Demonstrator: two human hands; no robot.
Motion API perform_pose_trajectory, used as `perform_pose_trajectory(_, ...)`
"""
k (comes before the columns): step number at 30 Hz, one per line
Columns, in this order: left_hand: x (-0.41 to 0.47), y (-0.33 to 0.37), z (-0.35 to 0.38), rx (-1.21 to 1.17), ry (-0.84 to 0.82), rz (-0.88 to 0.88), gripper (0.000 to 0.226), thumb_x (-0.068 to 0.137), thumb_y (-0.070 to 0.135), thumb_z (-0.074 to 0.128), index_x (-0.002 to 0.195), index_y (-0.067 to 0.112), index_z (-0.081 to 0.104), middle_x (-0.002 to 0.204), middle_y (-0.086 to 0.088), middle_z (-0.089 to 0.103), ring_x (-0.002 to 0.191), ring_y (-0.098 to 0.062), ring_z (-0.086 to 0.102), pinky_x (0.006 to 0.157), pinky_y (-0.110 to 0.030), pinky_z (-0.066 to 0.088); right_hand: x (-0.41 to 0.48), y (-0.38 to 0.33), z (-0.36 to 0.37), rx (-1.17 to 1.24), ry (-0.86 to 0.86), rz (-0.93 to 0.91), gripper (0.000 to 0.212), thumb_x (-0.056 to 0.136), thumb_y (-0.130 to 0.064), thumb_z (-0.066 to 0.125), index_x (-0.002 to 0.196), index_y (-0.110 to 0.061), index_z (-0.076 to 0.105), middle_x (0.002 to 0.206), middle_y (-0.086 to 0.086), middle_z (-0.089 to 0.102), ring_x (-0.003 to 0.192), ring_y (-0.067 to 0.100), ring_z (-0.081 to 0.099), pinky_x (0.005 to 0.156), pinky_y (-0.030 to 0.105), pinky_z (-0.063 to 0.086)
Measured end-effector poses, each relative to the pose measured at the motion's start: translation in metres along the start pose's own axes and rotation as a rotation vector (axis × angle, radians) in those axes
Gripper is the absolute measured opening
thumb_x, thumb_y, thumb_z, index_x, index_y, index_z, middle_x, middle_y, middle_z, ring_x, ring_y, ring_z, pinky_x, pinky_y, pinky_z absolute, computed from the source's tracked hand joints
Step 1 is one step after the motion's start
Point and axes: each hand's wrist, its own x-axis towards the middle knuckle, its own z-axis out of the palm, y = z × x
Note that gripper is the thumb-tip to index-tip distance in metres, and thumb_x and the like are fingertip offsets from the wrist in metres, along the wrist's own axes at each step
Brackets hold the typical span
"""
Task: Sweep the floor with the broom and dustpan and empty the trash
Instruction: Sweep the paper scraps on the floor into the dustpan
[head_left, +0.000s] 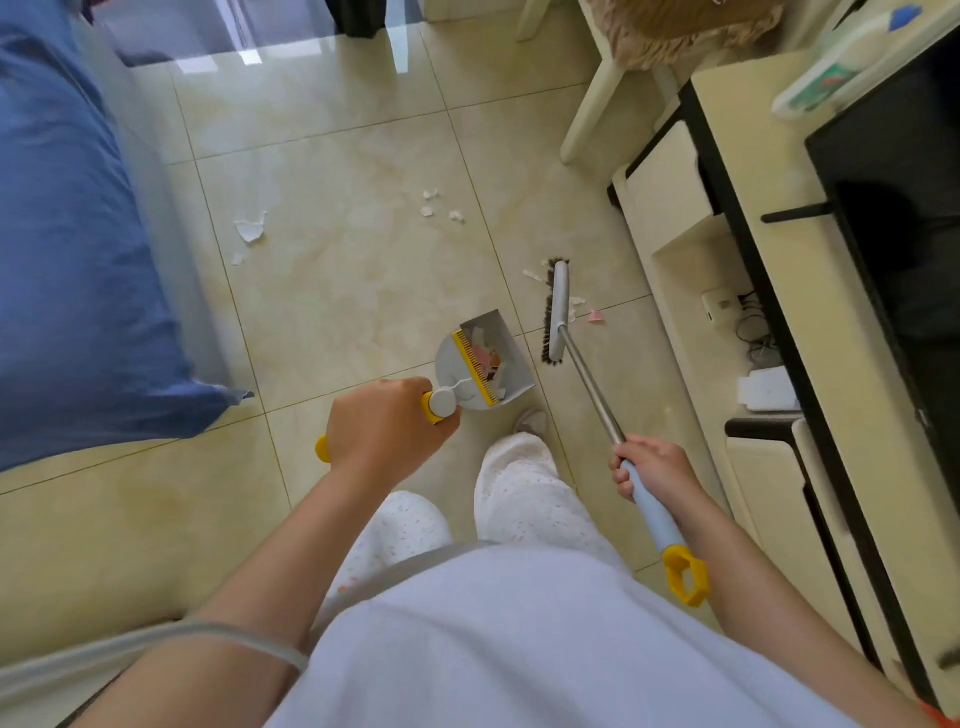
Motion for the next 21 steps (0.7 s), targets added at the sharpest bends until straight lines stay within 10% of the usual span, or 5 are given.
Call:
perform_pose_trajectory(7,0.044,0.084,-0.004,0.022,0.036,-0.027,0.052,0.082,0.059,0.053,0.054,0.016,0.046,0.044,0.005,0.041,0.043,-0.021,0.044,0.045,-0.017,0.02,0.071,-0.06,-0.062,-0.195,0.044,-0.016,0.046,0.085,0.007,0.049,0.13,-0.002,0.047,0.064,0.014,0.05,0.048,0.019,0.04,0.033,0.016,0.034)
perform_pose_trajectory(12,0.083,0.141,-0.006,0.029,0.012,-0.07,0.048,0.082,0.059,0.053,0.061,0.016,0.054,0.053,0.003,0.05,0.051,-0.023,0.05,0.046,-0.019,0.023,0.116,-0.101,-0.095,-0.277,0.046,0.002,0.013,0.085,0.006,0.044,0.085,-0.001,0.054,0.06,0.012,0.047,0.044,0.019,0.037,0.033,0.015,0.033)
perform_pose_trajectory(21,0.13,0.188,-0.009,0.059,-0.046,-0.061,0.044,0.082,0.058,0.053,0.065,0.017,0.054,0.062,0.002,0.055,0.058,-0.024,0.053,0.05,-0.022,0.028,0.2,-0.132,-0.112,-0.314,0.109,0.106,0.022,0.084,0.008,0.041,0.064,0.002,0.048,0.058,0.014,0.046,0.044,0.019,0.038,0.039,0.019,0.033)
